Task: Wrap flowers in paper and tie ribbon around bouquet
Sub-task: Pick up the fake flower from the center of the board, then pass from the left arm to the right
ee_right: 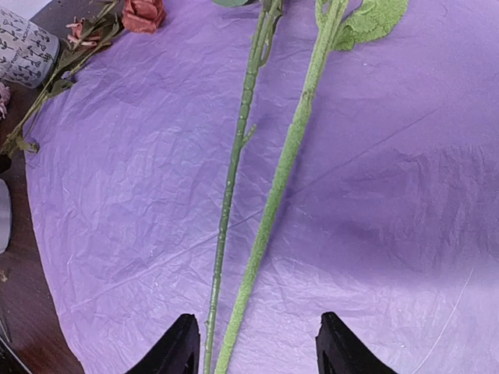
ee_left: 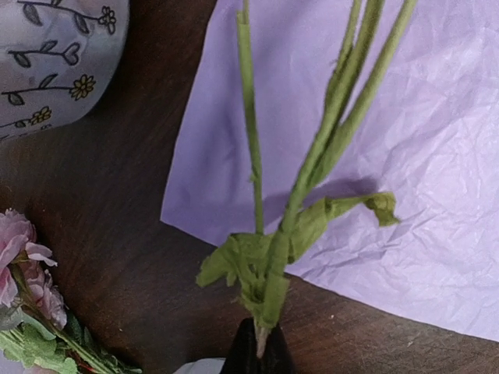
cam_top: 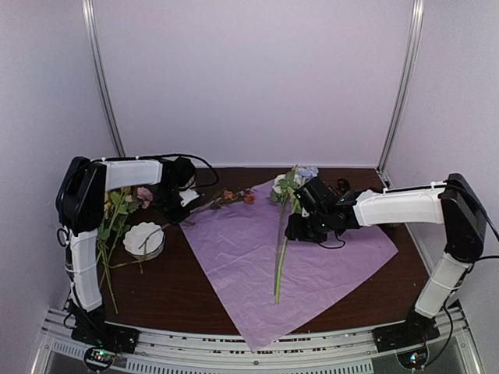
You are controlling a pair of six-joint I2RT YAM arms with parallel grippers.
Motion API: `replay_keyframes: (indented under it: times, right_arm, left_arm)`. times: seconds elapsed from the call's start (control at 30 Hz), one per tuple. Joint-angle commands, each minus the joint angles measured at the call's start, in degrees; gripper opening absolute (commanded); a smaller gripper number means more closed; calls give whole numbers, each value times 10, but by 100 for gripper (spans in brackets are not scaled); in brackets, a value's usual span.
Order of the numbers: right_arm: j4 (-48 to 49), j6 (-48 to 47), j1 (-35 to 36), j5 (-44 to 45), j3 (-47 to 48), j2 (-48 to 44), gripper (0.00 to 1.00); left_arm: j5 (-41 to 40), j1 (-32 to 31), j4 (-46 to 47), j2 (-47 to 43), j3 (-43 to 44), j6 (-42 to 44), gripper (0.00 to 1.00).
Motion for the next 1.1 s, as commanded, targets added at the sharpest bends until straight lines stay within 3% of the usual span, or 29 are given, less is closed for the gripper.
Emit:
replay_keyframes:
  times: [0.0,0.27,0.33,0.43,0.6,0.7,0.9,1.07]
  right_arm:
    - [-26,-17,2,29,19,-30,53]
    - [-37,-68,4,56,28,-90,54]
    - [-16,-94,6,44,28,-112,54]
    - [57,-139,19,-2,24,-152,55]
    - [171,-222,66,-100,60,-175,54]
    - [205,-248,96,-147,115,-148,55]
    - [284,-212,125,-218,201,-58,66]
    - [333,-192,134,-243,244,-16,76]
  left_arm:
    - [3,1,-12,-51,18,-8,0]
    - [96,1,2,-198,35,-33,0]
    - [104,1,3,-228,49,-41,0]
    - [181,2,33,-283,53,-62,0]
    - [397,0,286,-415,-57,-163,0]
    - [468,-18,435,-455,-105,-249,0]
    - [506,-75,659,-479,-177,-348,0]
    - [512,-93,711,-468,-192,-379,0]
